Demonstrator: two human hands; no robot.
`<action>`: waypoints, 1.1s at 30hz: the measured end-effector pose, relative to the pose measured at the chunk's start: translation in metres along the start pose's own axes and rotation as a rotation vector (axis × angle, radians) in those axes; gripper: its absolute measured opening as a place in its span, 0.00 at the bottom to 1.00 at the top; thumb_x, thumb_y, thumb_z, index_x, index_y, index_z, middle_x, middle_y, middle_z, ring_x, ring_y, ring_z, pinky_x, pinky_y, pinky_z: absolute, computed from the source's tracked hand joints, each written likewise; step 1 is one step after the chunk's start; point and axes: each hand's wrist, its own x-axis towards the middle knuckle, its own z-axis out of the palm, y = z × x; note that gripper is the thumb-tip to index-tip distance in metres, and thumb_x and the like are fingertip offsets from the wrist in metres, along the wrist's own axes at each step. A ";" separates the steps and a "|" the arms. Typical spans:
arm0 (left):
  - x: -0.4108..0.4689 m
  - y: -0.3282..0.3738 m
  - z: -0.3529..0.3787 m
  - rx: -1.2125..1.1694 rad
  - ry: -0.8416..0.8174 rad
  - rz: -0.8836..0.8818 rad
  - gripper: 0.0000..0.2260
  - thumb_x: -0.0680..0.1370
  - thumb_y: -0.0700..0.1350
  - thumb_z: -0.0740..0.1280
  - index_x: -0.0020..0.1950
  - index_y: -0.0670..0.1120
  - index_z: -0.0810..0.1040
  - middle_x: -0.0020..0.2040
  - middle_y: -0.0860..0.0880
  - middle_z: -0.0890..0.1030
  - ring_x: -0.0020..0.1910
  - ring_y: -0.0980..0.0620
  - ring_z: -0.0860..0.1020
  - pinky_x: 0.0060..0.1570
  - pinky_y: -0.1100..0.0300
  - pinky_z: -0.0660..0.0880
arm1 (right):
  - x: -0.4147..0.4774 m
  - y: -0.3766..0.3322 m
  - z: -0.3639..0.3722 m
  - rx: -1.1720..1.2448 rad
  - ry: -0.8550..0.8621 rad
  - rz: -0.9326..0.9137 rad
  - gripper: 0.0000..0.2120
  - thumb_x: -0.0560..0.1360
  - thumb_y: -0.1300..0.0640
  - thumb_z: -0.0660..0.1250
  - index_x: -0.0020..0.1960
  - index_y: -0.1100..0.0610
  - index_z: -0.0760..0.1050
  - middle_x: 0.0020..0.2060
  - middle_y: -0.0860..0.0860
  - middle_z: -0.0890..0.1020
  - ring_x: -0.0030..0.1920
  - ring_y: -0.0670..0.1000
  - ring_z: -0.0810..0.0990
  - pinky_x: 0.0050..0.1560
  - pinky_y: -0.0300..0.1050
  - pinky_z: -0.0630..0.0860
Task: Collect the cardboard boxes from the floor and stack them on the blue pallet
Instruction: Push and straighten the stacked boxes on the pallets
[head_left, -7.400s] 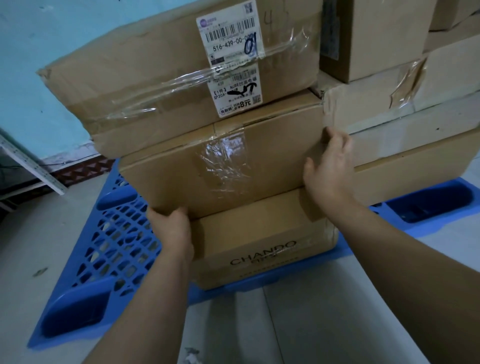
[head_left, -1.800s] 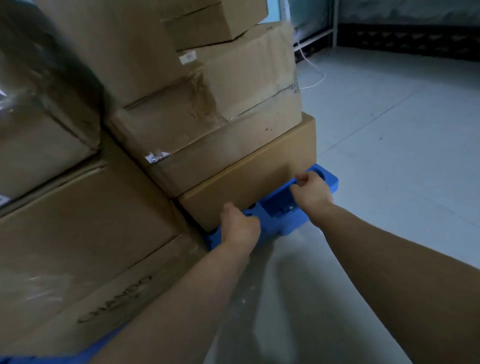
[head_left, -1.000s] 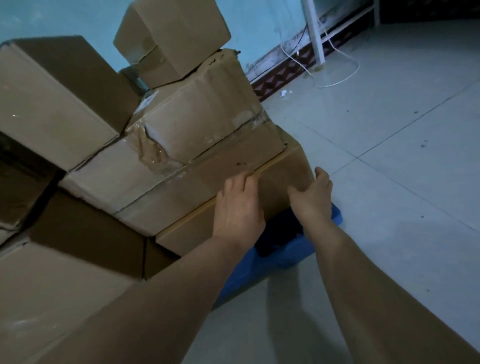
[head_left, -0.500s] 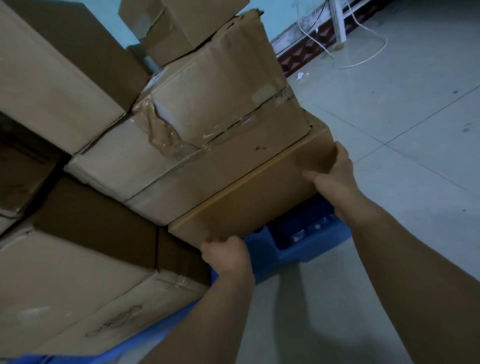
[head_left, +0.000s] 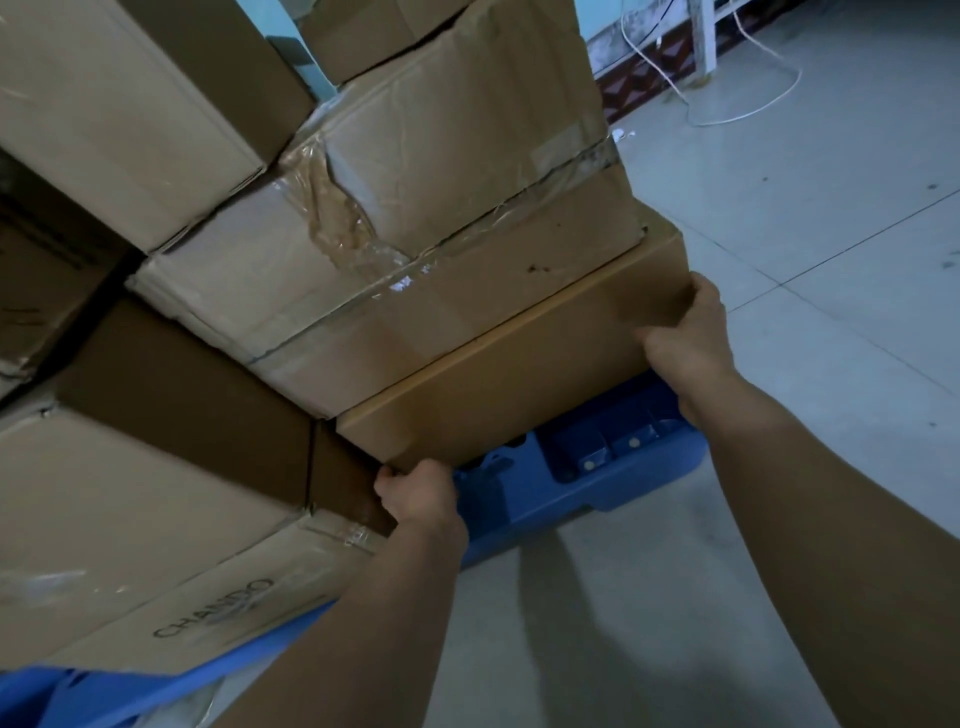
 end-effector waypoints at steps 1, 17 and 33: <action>0.002 -0.001 0.000 0.032 -0.003 0.003 0.34 0.75 0.35 0.63 0.78 0.52 0.55 0.69 0.44 0.69 0.60 0.42 0.73 0.62 0.47 0.74 | 0.000 0.000 -0.002 0.000 -0.004 0.004 0.40 0.71 0.64 0.67 0.77 0.49 0.52 0.70 0.50 0.66 0.64 0.52 0.71 0.62 0.51 0.74; -0.016 -0.017 0.002 0.023 0.023 -0.053 0.34 0.76 0.33 0.62 0.77 0.55 0.53 0.58 0.47 0.67 0.40 0.50 0.70 0.45 0.54 0.74 | -0.022 0.007 -0.033 -0.174 0.072 -0.022 0.36 0.68 0.69 0.59 0.73 0.46 0.60 0.65 0.49 0.73 0.58 0.54 0.76 0.54 0.52 0.76; -0.045 -0.040 -0.029 0.063 0.101 -0.094 0.27 0.75 0.34 0.60 0.73 0.47 0.60 0.62 0.41 0.72 0.56 0.42 0.74 0.60 0.45 0.74 | -0.066 0.002 -0.061 -0.254 0.048 -0.021 0.32 0.69 0.70 0.59 0.70 0.50 0.63 0.63 0.50 0.74 0.49 0.52 0.73 0.47 0.46 0.69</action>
